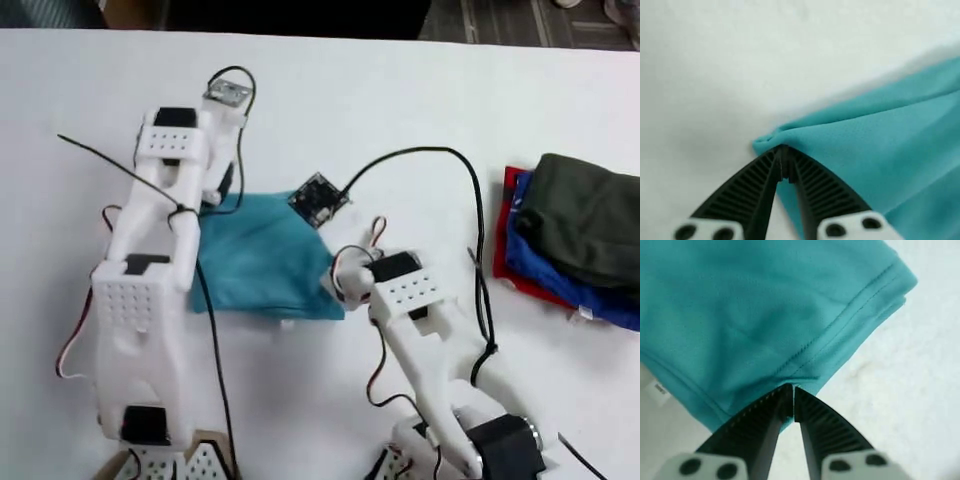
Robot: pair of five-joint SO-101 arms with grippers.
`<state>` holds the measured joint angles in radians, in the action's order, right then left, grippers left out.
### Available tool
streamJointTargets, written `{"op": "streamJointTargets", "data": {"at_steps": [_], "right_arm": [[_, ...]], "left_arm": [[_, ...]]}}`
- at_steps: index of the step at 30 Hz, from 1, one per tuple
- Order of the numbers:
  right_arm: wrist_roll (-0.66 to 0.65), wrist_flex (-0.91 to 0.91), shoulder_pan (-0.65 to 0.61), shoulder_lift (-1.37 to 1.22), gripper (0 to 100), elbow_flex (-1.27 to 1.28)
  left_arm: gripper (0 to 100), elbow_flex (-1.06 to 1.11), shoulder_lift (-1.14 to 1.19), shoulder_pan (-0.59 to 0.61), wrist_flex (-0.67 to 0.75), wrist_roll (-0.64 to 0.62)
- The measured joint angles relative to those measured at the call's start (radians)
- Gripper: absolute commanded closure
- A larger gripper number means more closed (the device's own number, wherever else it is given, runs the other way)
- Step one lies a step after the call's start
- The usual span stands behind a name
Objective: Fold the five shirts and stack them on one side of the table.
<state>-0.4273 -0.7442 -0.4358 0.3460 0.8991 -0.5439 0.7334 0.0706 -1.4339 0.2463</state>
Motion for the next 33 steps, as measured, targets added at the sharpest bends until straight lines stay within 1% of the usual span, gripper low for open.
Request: {"op": "streamJointTargets", "data": {"at_steps": [4, 9, 14, 18, 21, 24, 33], "right_arm": [[0.0, -0.025, -0.002, 0.0, 97.8, -0.031], [0.0, -0.103, -0.002, 0.0, 97.8, -0.153], [0.0, -0.114, 0.0, 0.0, 97.8, -0.19], [0.0, -0.1, -0.002, -0.002, 97.8, -0.127], [0.0, -0.044, -0.011, -0.023, 97.8, -0.035], [0.0, 0.02, -0.008, -0.051, 97.8, 0.035], [0.0, 0.041, -0.008, -0.101, 97.8, 0.069]], "left_arm": [[97, 0.0, 0.0, -0.017, -0.006, -0.011], [97, 0.0, -0.005, -0.017, -0.006, -0.011], [97, 0.0, -0.005, -0.017, -0.003, -0.011], [97, 0.0, -0.005, -0.017, 0.032, -0.011], [97, 0.0, 0.0, -0.017, 0.051, -0.011], [97, -0.009, 0.055, -0.017, 0.08, -0.011], [97, -0.028, 0.101, 0.008, 0.126, -0.012]]}}
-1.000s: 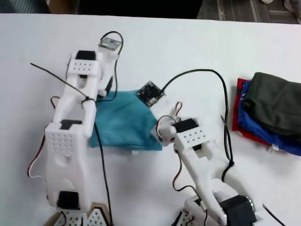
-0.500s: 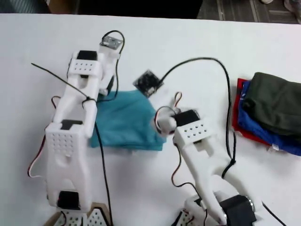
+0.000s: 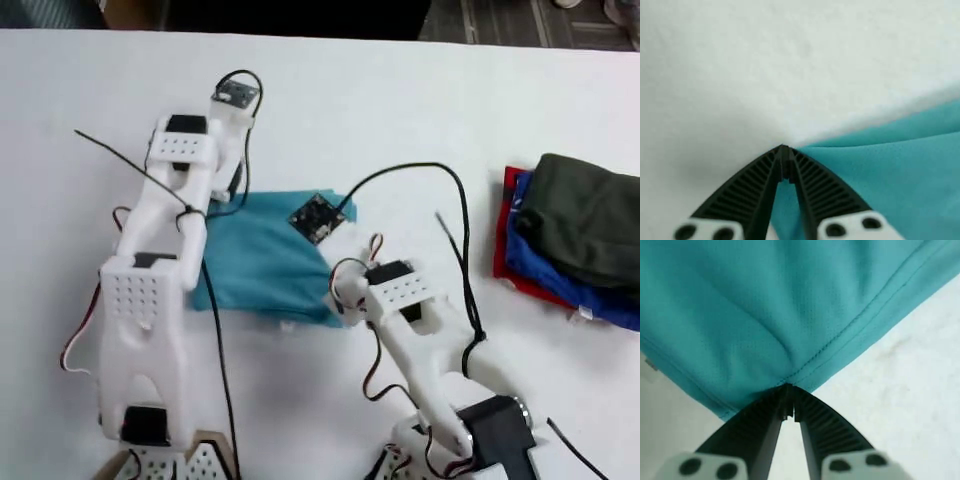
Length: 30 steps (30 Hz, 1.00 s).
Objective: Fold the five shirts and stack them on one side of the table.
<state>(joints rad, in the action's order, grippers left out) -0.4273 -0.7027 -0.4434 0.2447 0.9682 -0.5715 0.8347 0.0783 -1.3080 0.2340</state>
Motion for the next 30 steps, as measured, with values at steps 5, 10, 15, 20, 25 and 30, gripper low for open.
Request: {"op": "streamJointTargets", "data": {"at_steps": [5, 10, 15, 20, 25, 30], "right_arm": [[0.0, 0.0, -0.002, 0.0, 97.8, 0.0], [0.0, 0.002, -0.002, 0.0, 97.8, 0.0], [0.0, -0.032, -0.002, -0.002, 96.4, -0.054], [0.0, -0.203, -0.003, -0.002, 81.0, -0.218], [0.0, -0.35, 0.0, -0.002, 63.8, -0.404], [0.118, -0.384, 0.0, -0.012, 64.9, -0.519]], "left_arm": [[97, -0.005, 0.005, 0.029, 0.011, 0.0], [97, -0.012, 0.005, 0.055, 0.008, 0.0], [97, -0.1, 0.009, 0.057, -0.089, 0.0], [97, -0.275, -0.021, 0.009, -0.256, 0.0], [97, -0.496, -0.08, -0.003, -0.431, 0.0], [97, -0.546, -0.132, 0.049, -0.46, 0.011]]}}
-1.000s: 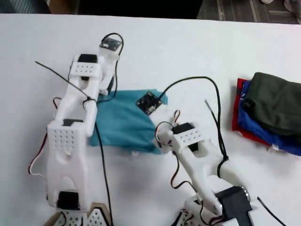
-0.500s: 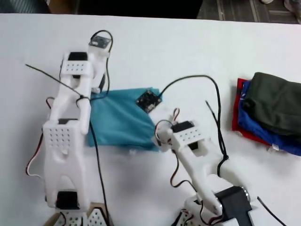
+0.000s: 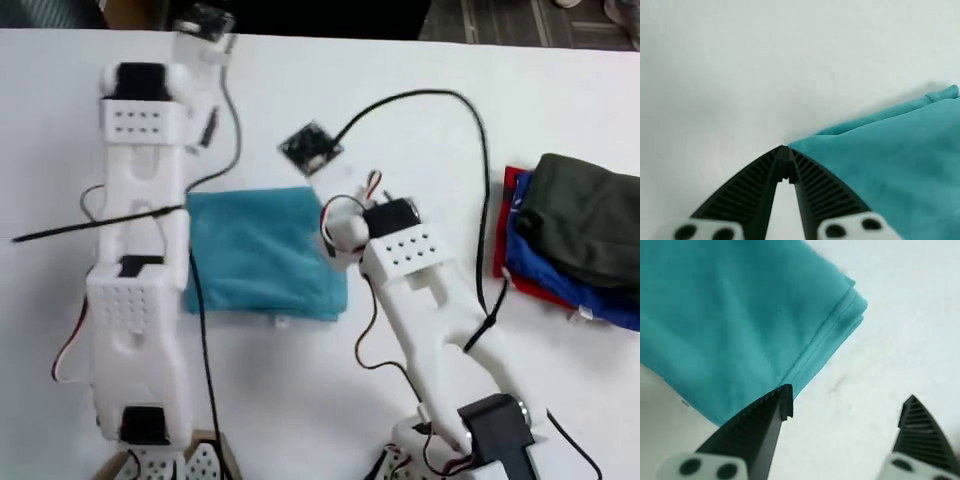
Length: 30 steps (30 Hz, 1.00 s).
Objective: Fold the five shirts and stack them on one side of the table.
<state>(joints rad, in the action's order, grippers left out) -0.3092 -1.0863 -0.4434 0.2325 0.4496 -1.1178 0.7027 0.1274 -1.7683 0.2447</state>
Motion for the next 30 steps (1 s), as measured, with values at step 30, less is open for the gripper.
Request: {"op": "streamJointTargets", "data": {"at_steps": [30], "right_arm": [[0.466, -0.589, -0.054, -0.91, 55.6, -1.088]], "left_arm": [[97, 0.104, -0.011, 0.158, -0.002, -0.015]]}}
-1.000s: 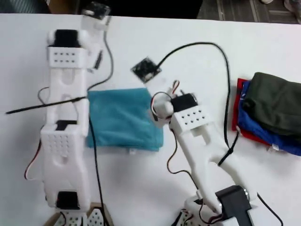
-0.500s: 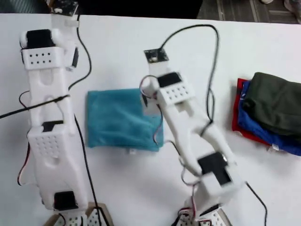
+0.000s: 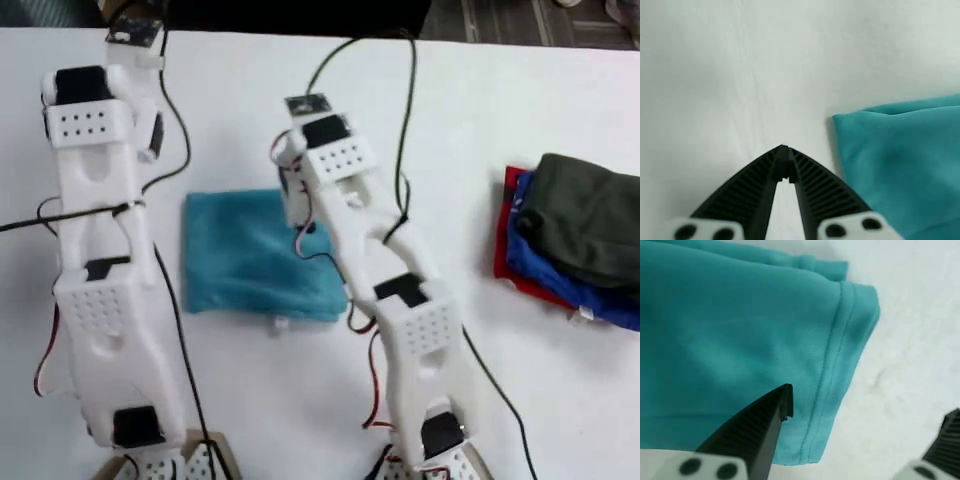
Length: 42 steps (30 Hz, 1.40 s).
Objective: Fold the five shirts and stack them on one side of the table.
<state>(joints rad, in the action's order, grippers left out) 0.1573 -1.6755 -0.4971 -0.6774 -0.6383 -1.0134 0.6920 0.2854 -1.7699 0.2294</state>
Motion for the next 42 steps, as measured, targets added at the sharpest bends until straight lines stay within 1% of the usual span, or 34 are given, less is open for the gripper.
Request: {"op": "streamJointTargets", "data": {"at_steps": [7, 10, 16, 19, 24, 26, 28, 31, 36, 42], "right_arm": [[0.0, 0.002, -0.077, -0.066, 55.6, -0.029], [0.0, 0.002, -0.066, -0.11, 55.6, -0.029], [0.078, 0.0, -0.018, -0.198, 56.0, -0.044], [0.083, -0.005, -0.017, -0.236, 62.4, -0.068], [0.086, -0.014, -0.017, -0.273, 81.0, -0.071], [0.086, -0.017, -0.012, -0.276, 83.3, -0.071], [0.061, -0.023, -0.009, -0.276, 82.0, -0.071], [-0.006, -0.025, -0.006, -0.278, 75.8, -0.069], [-0.037, -0.025, -0.003, -0.256, 66.2, -0.012], [-0.037, -0.025, 0.032, -0.221, 65.4, 0.051]], "left_arm": [[97, 0.005, 0.0, 0.031, 0.0, 0.0], [97, 0.005, 0.0, 0.035, 0.0, 0.0], [97, 0.005, 0.0, 0.052, 0.0, 0.0], [97, 0.005, 0.0, 0.054, 0.0, 0.0], [97, 0.005, 0.0, 0.051, 0.0, 0.0], [97, 0.005, 0.0, 0.051, 0.0, 0.0], [97, 0.005, 0.0, 0.051, 0.0, 0.0], [97, 0.005, 0.0, 0.051, 0.0, 0.0], [97, 0.005, 0.0, 0.052, 0.0, 0.0], [97, 0.005, 0.0, 0.052, 0.0, 0.0]]}}
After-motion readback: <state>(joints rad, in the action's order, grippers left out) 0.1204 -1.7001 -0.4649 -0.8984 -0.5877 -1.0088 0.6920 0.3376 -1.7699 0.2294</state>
